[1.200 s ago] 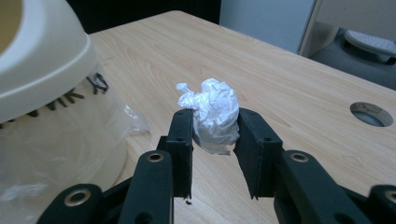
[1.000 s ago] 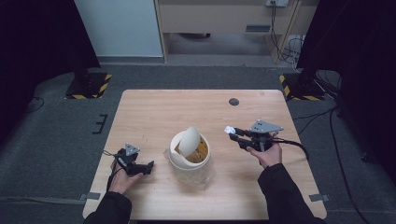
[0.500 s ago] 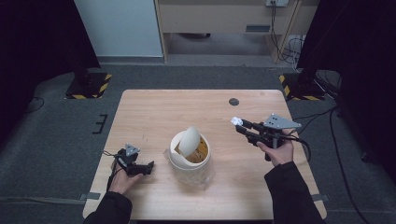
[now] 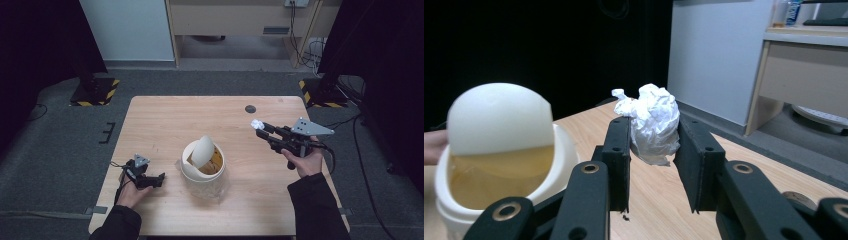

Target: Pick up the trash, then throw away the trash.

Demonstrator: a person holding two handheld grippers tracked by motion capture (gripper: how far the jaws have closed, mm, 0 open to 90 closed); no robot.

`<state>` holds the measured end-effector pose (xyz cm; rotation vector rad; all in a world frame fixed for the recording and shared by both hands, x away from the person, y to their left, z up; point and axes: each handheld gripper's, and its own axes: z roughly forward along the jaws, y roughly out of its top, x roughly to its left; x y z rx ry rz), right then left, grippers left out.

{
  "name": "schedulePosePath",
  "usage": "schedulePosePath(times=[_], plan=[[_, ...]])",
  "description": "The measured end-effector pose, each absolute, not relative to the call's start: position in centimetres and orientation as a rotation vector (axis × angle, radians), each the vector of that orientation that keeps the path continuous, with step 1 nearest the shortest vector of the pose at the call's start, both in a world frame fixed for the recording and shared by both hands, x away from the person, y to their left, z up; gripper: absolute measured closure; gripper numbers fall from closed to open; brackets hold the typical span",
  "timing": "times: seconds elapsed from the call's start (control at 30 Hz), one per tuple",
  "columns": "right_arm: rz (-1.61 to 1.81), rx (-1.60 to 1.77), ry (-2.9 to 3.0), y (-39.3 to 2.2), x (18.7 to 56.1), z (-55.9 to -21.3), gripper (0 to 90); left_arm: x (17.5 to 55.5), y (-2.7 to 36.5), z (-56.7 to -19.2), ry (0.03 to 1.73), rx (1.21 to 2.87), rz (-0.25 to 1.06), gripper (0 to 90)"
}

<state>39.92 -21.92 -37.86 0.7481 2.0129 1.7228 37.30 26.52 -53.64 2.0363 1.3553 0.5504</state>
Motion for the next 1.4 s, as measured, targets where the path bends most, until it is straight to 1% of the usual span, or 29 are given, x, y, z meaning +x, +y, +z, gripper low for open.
schedulePosePath(times=[0.87,1.03,1.4], plan=[[1.828,0.575,2.214,-16.6,37.5,-37.3,67.6,37.3,26.5,-53.6,1.356,2.036,0.551,0.0],[1.825,0.556,2.301,-15.1,37.2,-38.5,67.6,37.3,26.5,-53.6,1.356,2.036,0.551,0.0],[1.794,0.535,2.404,-13.5,37.0,-40.3,67.3,37.3,26.5,-53.6,1.356,2.036,0.551,0.0]])
